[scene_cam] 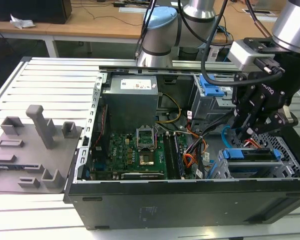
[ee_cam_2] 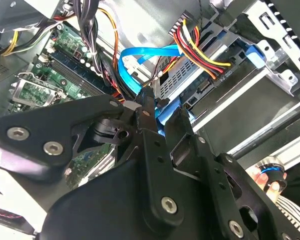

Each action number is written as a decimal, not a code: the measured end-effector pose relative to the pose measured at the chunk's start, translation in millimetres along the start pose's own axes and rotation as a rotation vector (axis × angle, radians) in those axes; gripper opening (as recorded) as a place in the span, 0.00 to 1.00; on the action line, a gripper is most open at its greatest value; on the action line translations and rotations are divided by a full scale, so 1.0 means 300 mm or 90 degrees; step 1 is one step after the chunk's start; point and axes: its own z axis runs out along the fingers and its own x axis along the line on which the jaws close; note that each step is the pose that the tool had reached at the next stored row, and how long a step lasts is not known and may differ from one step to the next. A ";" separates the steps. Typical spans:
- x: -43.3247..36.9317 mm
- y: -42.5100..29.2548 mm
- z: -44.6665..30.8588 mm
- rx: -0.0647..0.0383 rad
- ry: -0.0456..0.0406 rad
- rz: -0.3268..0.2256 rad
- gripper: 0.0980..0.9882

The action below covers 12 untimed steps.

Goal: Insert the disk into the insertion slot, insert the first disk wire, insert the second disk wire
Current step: 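Insert the second disk wire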

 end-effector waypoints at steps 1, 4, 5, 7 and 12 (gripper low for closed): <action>0.000 0.000 0.000 0.000 0.0000 0.000 0.21; 0.000 0.000 0.000 0.000 0.0001 0.000 0.07; 0.000 0.000 0.000 0.000 0.0003 0.000 0.07; 0.000 0.000 0.000 0.000 0.0004 0.000 0.07; 0.001 0.000 0.000 0.000 0.0006 0.000 0.07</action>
